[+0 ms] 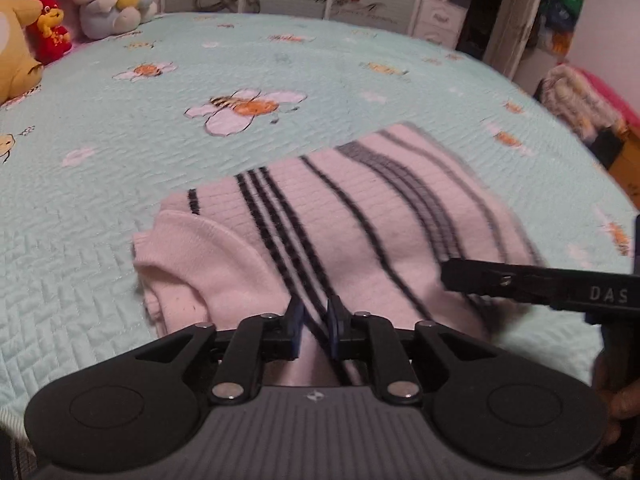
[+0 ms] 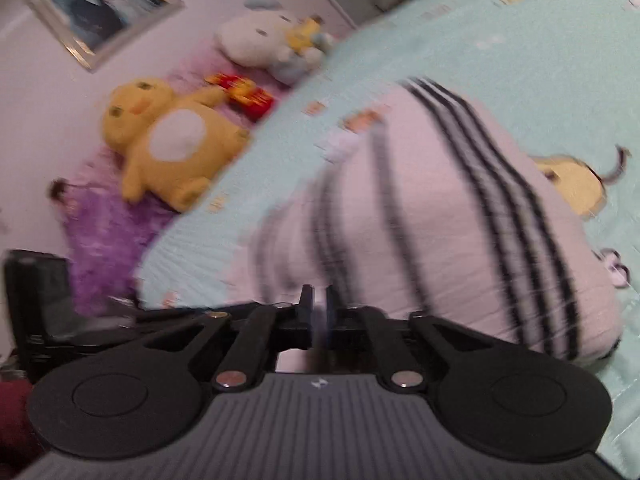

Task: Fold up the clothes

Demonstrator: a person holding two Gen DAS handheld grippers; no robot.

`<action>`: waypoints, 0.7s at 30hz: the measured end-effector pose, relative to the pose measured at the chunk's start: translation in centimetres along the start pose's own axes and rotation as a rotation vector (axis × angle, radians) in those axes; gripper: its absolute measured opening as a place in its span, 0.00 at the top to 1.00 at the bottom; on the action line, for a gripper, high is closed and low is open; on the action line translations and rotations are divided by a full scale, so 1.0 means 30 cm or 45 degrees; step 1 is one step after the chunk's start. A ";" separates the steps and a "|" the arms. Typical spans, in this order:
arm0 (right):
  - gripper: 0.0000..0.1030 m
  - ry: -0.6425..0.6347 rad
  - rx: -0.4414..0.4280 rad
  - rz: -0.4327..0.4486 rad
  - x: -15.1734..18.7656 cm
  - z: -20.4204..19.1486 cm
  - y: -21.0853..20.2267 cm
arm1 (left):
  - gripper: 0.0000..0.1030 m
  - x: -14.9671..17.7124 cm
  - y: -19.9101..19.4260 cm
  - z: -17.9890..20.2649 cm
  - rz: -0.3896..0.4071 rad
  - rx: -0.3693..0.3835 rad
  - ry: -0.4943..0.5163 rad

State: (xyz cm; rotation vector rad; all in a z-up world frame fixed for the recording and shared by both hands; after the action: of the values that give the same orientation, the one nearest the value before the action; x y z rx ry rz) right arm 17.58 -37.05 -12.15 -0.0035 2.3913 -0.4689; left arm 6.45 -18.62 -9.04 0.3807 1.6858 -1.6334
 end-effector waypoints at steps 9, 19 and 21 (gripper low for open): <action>1.00 0.116 0.029 -0.123 0.111 0.081 0.064 | 0.84 0.075 0.002 -0.013 -0.095 0.090 -0.067; 1.00 0.193 0.023 -0.195 0.084 0.109 0.067 | 0.69 0.164 -0.034 -0.059 -0.504 0.380 -0.873; 1.00 0.199 0.016 -0.198 0.085 0.113 0.073 | 0.70 0.200 -0.010 -0.063 -0.509 0.384 -0.966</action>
State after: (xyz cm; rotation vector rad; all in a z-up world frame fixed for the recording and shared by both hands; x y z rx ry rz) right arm 18.06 -36.45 -16.87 -0.1533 2.5529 -0.5759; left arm 1.62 -18.55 -13.07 -0.4314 0.9732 -1.9825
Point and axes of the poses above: each gripper's, at about its wrist camera, not at the fingertips, and y roughly the way its jaws point, z to its right, x to its underside, the point moved 1 cm from there along y, roughly the way its jaws point, and after that the axes turned 5 degrees about -x, right-handed, at the moved point
